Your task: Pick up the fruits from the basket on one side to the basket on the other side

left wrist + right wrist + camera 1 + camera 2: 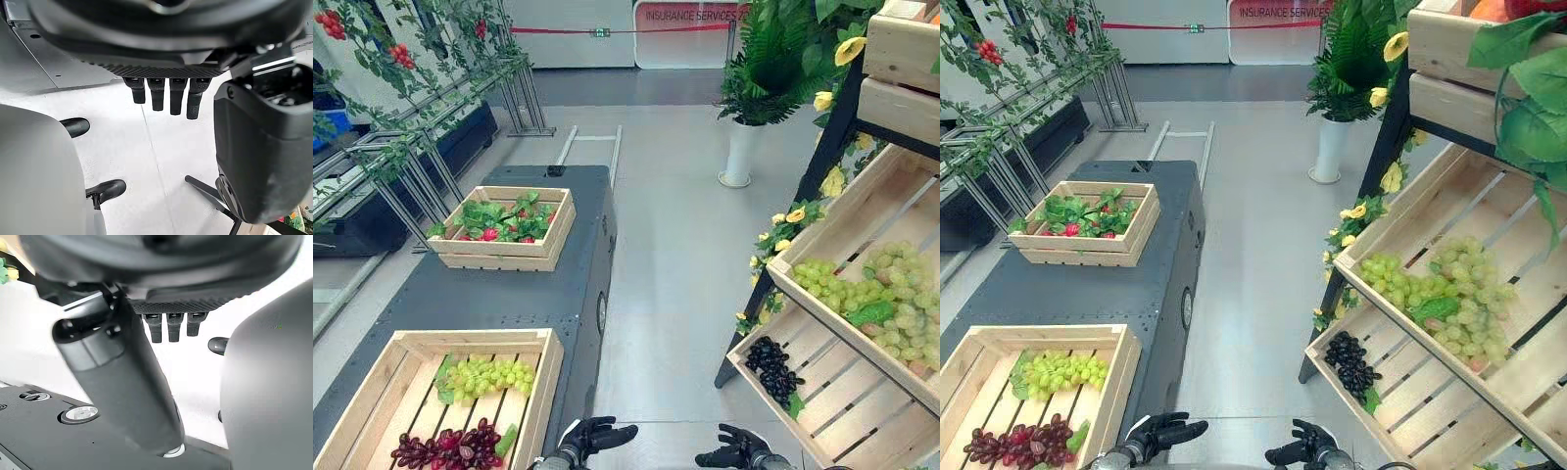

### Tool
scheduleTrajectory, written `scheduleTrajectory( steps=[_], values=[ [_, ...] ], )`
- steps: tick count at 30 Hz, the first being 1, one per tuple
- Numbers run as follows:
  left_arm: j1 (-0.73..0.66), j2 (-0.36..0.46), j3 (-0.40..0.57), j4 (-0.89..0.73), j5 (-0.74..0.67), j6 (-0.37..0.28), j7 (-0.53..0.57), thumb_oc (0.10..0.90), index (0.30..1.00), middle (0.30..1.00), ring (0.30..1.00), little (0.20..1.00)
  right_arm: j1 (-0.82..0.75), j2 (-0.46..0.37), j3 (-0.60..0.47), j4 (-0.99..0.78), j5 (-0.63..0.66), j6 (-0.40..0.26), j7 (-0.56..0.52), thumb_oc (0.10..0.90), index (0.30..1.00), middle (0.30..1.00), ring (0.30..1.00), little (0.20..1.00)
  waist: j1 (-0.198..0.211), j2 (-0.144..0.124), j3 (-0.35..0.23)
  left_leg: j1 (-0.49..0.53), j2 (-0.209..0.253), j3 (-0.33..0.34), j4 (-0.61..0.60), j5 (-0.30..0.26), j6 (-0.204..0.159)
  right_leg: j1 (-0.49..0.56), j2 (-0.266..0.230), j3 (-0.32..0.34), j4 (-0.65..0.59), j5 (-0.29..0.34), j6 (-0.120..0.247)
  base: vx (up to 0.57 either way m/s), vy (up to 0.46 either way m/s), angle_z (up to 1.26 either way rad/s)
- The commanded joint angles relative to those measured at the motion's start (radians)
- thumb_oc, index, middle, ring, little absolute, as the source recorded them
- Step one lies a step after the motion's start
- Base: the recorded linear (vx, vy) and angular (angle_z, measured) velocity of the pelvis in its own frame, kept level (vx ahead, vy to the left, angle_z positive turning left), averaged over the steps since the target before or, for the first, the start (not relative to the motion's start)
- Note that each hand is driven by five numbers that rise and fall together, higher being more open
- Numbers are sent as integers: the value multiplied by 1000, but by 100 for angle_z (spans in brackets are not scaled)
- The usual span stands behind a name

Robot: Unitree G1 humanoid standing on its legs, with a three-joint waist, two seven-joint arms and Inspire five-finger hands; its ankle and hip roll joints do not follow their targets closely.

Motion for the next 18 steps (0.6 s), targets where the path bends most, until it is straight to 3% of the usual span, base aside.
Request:
scheduleTrajectory(
  steps=[1,3,4,6,12,18],
  values=[
    [-67,-25,-25,53,45,-27,8,800,900,900,900,900,-49,-25,10,49,-6,-18,10,800,900,900,900,900,-16,-17,54,-25,-95,23,7,-58,63,74,41,14,6,-91,-14,-170,52,66],
    [-66,-24,-27,52,8,-48,-24,800,900,900,900,900,-48,-26,9,47,-4,-21,10,800,900,900,900,900,-17,-15,55,-21,-95,21,7,-60,63,78,41,16,6,-92,-14,0,0,0],
    [-60,-27,-20,38,-71,-59,-127,800,900,900,900,900,-44,-24,7,43,-9,-18,9,800,900,900,900,900,-17,-15,54,-18,-96,18,7,-63,63,81,41,18,6,-94,-15,0,0,0],
    [-52,-32,-32,25,-14,-42,-181,800,900,900,900,900,-40,-25,2,40,-16,-20,13,800,900,900,900,900,-15,-14,55,-16,-96,17,7,-65,63,83,39,14,6,-95,-14,0,0,0],
    [-55,-26,-51,32,-13,-28,-189,800,900,900,900,900,-38,-30,2,44,-28,-7,7,800,900,900,900,900,-17,-10,59,-13,-95,16,7,-67,62,87,37,9,6,-98,-13,0,0,0],
    [-69,-24,-39,36,-39,-20,-159,800,900,900,900,900,-33,-23,5,10,21,-79,77,800,900,900,900,900,-10,-10,73,-21,-95,14,7,-64,62,80,30,-3,6,-97,-11,-13,3,1]
  ],
)
